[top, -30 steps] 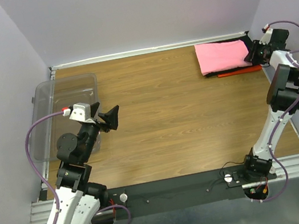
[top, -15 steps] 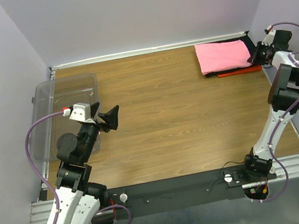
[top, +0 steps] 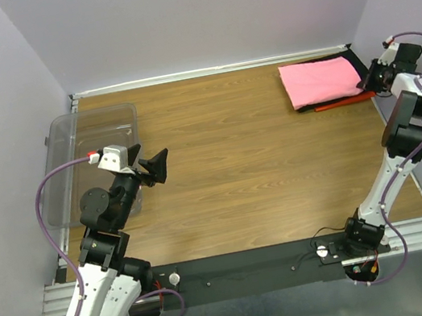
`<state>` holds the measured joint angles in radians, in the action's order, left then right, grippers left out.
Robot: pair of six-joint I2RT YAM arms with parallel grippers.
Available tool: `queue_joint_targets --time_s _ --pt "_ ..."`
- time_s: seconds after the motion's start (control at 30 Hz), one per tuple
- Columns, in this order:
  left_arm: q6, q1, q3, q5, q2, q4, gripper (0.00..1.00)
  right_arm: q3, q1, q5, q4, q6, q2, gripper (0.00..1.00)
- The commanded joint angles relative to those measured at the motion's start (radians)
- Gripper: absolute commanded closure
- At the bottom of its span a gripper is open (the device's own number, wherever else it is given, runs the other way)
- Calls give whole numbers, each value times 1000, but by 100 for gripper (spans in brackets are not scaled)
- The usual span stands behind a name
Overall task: Fold and stack the t-shirts
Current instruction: Neatly place the folded tshirt to the corner, then reset both grippers
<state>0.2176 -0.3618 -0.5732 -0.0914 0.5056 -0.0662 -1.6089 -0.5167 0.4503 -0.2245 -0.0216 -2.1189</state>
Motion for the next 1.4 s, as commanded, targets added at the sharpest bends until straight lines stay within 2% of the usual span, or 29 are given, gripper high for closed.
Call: queue_joint_targets --time_s 0.0,0.23,0.37,0.4,0.47,0.73,1.0,1.23,1.37 --pt "-3 4 9 -24 -3 -21 15 -17 -32 56 20 12 45 99" --pt "-4 6 12 -24 -6 -21 15 -22 -32 116 19 2 27 98" --pt "-4 4 10 -24 -3 -21 15 -5 -32 137 19 14 31 86" --pt "-4 4 10 -24 1 -23 15 4 -32 145 20 53 34 79" --pt "-4 4 10 -24 -1 -23 15 13 -32 168 19 75 51 72" --pt "-4 4 9 -24 -9 -23 15 67 20 162 -1 216 148 55" --pt "-6 4 9 -19 -41 -20 15 196 131 186 -10 366 295 46" --pt "-4 4 3 -8 -47 -6 15 264 234 303 -91 497 353 45" --pt "-6 4 -2 19 -53 11 15 326 297 283 -128 538 410 45"
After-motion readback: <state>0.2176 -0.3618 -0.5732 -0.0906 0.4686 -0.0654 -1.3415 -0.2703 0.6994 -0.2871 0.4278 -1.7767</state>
